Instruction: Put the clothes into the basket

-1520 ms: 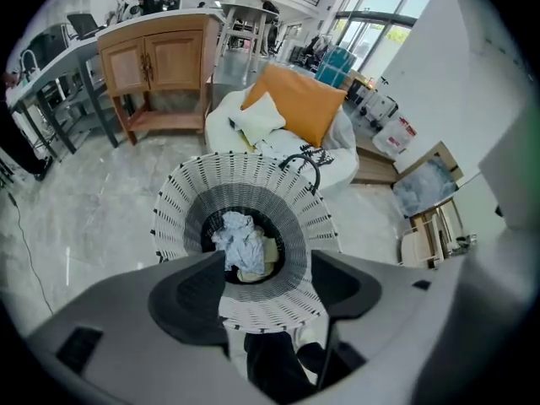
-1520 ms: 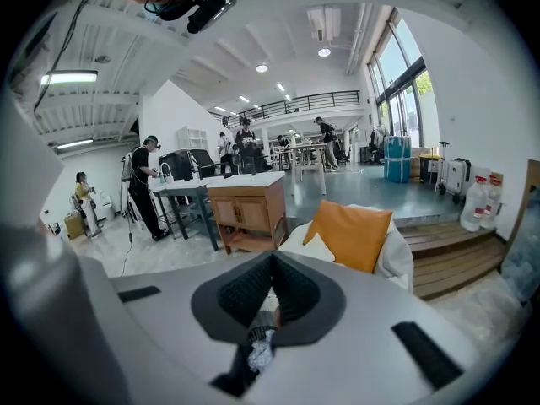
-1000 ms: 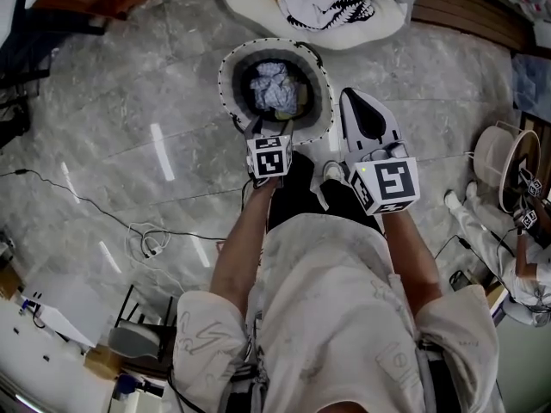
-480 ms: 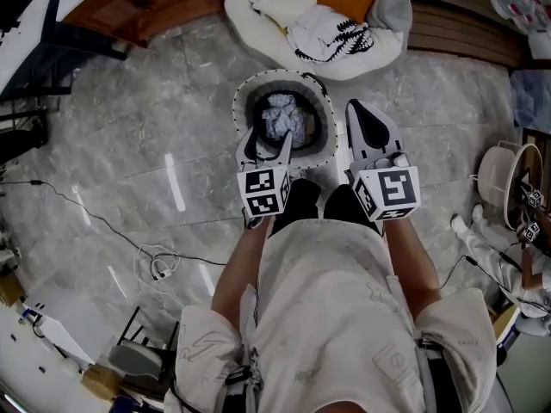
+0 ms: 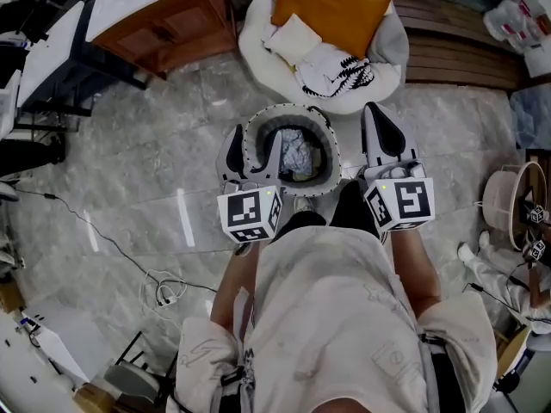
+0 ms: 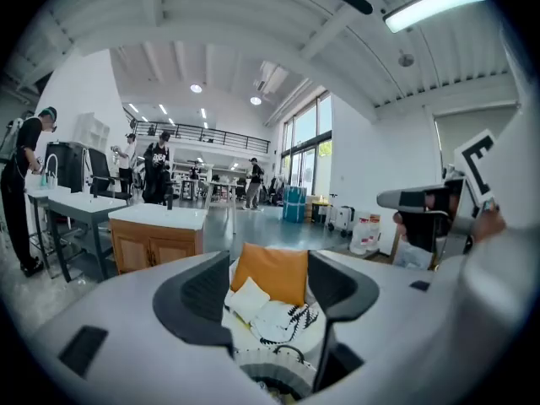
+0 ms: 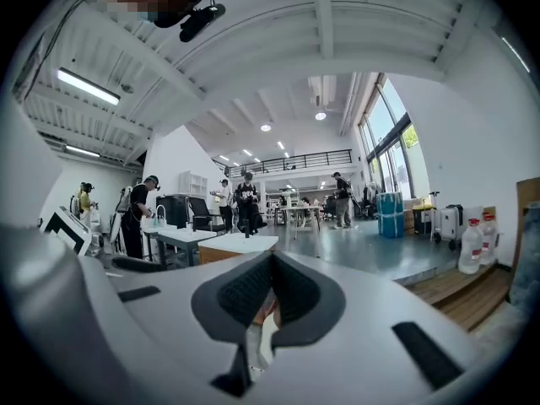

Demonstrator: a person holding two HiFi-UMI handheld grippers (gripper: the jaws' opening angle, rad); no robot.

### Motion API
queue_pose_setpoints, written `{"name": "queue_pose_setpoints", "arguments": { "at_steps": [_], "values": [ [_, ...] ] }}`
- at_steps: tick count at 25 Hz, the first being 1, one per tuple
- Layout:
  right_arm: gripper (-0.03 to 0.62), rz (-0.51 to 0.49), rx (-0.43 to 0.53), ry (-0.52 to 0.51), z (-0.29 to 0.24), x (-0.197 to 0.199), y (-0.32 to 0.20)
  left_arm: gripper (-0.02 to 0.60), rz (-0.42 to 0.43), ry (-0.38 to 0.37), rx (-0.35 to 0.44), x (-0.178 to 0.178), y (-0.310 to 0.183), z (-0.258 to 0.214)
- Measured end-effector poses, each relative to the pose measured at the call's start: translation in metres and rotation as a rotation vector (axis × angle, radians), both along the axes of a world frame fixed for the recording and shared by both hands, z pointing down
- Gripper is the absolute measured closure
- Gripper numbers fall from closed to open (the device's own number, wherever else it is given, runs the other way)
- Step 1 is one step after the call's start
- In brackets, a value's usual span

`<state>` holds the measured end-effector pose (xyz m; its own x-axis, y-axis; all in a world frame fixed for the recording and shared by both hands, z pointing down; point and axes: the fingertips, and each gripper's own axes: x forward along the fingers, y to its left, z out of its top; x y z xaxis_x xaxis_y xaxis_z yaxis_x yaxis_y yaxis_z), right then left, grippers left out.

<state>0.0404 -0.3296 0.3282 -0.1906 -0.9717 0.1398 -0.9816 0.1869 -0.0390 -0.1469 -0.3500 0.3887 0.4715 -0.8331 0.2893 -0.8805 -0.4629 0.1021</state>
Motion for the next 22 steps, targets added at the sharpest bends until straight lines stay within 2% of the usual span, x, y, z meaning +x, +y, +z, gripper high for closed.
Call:
{"name": "queue_pose_setpoints", "arguments": {
  "at_steps": [3, 6, 10, 14, 16, 18, 22],
  "values": [
    [0.605, -0.02, 0.051, 0.012, -0.019, 0.003, -0.001, 0.299, -0.033, 0.003, 0.062, 0.0, -0.004, -0.032],
    [0.605, -0.026, 0.092, 0.037, -0.037, 0.008, 0.001, 0.355, -0.059, 0.0, 0.116, 0.004, -0.003, -0.062],
    [0.605, -0.025, 0.143, 0.034, -0.058, 0.017, 0.001, 0.364, -0.084, 0.009, 0.183, 0.01, 0.0, -0.095],
    [0.605, -0.015, 0.171, 0.021, -0.07, 0.022, 0.003, 0.465, -0.164, 0.01, 0.23, 0.0, 0.004, -0.114],
    [0.605, -0.011, 0.187, 0.016, -0.076, 0.022, 0.003, 0.502, -0.184, 0.028, 0.249, -0.005, 0.004, -0.122],
    [0.605, -0.006, 0.206, 0.013, -0.082, 0.021, 0.006, 0.569, -0.2, 0.032, 0.293, -0.01, 0.007, -0.131],
    [0.606, 0.001, 0.228, 0.016, -0.089, 0.019, 0.013, 0.578, -0.203, 0.008, 0.351, -0.014, 0.017, -0.144]
  ]
}}
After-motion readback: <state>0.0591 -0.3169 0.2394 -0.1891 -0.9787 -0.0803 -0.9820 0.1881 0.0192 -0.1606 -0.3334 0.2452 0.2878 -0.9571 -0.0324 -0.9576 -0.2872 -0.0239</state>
